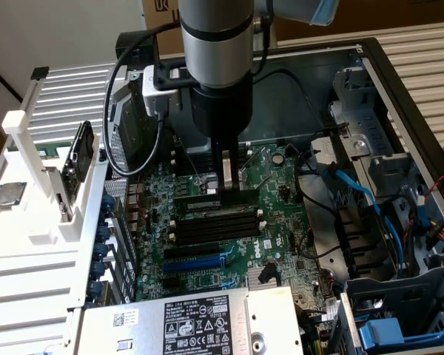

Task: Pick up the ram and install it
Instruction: 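Pick up the ram and move it above insertion slot, then insert the ram into the slot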

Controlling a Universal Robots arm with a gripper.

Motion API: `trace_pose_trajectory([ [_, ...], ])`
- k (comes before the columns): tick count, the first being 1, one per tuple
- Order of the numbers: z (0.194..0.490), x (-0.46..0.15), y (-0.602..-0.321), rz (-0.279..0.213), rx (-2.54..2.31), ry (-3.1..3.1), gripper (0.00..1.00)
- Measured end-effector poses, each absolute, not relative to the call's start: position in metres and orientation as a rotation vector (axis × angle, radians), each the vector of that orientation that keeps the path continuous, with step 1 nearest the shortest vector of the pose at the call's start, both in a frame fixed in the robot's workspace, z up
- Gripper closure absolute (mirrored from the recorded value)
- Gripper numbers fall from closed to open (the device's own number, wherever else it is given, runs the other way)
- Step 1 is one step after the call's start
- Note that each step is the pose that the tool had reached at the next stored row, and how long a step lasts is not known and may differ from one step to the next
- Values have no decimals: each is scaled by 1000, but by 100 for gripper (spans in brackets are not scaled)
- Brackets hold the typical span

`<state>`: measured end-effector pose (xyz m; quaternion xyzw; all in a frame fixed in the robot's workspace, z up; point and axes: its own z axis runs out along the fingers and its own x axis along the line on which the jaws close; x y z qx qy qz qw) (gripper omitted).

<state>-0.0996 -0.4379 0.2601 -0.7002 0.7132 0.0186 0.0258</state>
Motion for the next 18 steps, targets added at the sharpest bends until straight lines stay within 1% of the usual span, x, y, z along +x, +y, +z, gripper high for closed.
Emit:
trace_pose_trajectory([
  [5, 260, -100, -442, 62, -2162, 2203, 87],
  [9, 270, -100, -442, 67, -2160, 2200, 87],
  [18, 270, -100, -442, 67, -2160, 2200, 87],
])
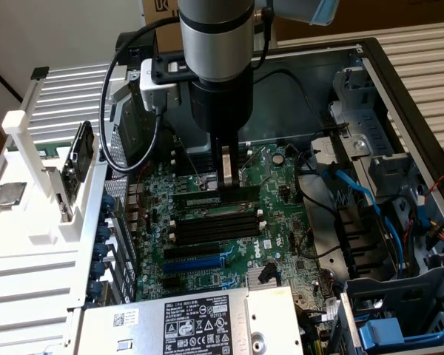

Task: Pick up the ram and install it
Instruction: 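Insert the ram into the slot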

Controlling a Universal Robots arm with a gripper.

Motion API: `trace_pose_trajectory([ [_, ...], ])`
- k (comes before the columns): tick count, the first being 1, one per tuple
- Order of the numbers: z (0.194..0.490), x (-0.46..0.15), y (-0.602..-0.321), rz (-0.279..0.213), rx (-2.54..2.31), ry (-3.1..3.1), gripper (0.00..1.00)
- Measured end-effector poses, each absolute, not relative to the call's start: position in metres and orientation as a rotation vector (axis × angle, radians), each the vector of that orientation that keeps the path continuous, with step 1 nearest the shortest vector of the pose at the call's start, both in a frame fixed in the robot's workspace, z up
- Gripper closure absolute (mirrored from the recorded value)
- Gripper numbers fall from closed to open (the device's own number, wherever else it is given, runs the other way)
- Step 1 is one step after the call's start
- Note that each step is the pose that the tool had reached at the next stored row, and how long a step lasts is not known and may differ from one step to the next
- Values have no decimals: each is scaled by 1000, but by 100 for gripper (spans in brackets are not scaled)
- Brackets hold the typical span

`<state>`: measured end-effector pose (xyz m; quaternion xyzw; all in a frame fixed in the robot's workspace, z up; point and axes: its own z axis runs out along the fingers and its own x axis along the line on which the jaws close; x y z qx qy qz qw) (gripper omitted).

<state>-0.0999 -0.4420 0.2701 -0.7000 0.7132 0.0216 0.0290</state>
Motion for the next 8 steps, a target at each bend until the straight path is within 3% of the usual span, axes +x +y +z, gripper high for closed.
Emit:
trace_pose_trajectory([
  [8, 270, -101, -442, 67, -2159, 2200, 87],
])
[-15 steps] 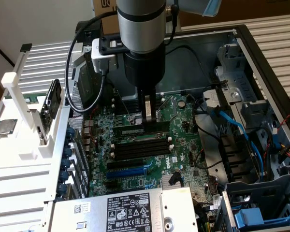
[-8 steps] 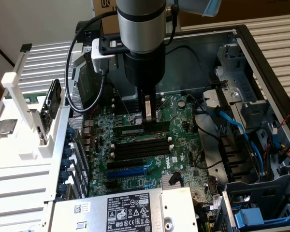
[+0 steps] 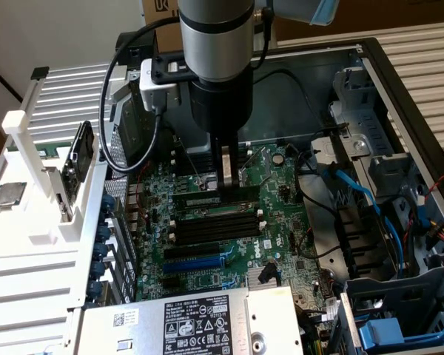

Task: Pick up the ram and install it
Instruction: 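Insert the ram into the slot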

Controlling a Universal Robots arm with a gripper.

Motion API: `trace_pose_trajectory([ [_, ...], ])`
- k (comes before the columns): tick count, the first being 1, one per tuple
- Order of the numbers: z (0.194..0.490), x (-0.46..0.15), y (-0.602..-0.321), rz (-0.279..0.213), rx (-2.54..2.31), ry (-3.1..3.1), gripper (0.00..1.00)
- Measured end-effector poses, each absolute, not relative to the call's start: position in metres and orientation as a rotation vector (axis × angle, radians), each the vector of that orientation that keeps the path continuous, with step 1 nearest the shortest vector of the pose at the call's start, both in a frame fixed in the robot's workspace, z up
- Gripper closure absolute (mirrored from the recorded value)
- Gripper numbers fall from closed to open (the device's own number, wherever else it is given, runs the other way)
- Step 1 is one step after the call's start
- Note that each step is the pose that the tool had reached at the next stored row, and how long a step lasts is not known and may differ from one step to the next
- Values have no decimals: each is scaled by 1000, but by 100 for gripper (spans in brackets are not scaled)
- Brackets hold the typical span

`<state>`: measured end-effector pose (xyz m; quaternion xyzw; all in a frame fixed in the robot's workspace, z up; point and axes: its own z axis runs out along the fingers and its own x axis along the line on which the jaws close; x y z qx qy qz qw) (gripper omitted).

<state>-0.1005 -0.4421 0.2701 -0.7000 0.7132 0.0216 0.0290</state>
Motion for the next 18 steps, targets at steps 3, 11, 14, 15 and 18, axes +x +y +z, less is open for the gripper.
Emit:
trace_pose_trajectory([
  [3, 270, -101, -443, 70, -2165, 2192, 87],
  [11, 268, -101, -443, 76, -2196, 2158, 87],
  [14, 264, -101, -443, 75, -2196, 2159, 87],
  [15, 263, -101, -443, 75, -2196, 2159, 87],
  [18, 258, -101, -443, 75, -2196, 2159, 87],
])
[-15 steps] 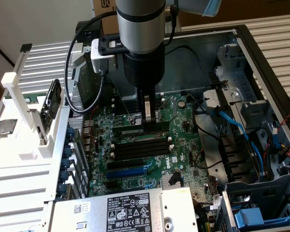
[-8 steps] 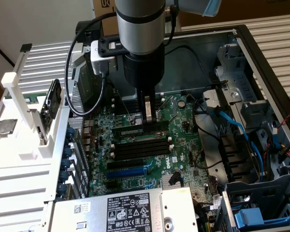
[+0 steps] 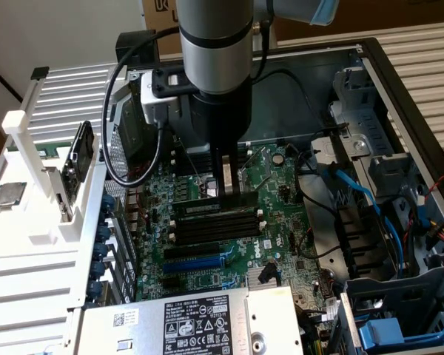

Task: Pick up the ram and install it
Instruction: 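Insert the ram into the slot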

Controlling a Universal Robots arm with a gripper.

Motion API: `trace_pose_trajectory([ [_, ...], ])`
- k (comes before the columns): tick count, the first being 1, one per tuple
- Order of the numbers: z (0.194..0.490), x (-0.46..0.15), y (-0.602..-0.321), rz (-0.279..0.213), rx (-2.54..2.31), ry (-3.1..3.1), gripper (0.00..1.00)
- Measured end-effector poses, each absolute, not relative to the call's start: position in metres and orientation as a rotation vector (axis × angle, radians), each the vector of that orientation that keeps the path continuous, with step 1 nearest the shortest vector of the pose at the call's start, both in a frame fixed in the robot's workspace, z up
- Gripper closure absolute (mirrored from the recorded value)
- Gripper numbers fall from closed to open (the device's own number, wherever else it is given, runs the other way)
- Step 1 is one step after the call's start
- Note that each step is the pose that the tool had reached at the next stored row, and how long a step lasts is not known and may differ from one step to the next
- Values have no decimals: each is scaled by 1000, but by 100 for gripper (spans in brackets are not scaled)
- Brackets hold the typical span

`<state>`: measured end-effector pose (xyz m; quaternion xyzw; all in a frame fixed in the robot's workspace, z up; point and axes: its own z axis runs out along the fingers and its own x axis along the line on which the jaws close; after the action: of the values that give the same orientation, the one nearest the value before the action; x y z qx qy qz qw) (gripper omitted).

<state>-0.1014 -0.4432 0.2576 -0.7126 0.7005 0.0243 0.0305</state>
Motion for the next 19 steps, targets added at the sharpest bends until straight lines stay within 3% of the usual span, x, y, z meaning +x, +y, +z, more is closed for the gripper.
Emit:
trace_pose_trajectory([
  [7, 254, -101, -443, 85, -2205, 2160, 87],
  [12, 254, -101, -434, 16, -2243, 2189, 87],
  [19, 253, -101, -434, 11, -2263, 2173, 87],
])
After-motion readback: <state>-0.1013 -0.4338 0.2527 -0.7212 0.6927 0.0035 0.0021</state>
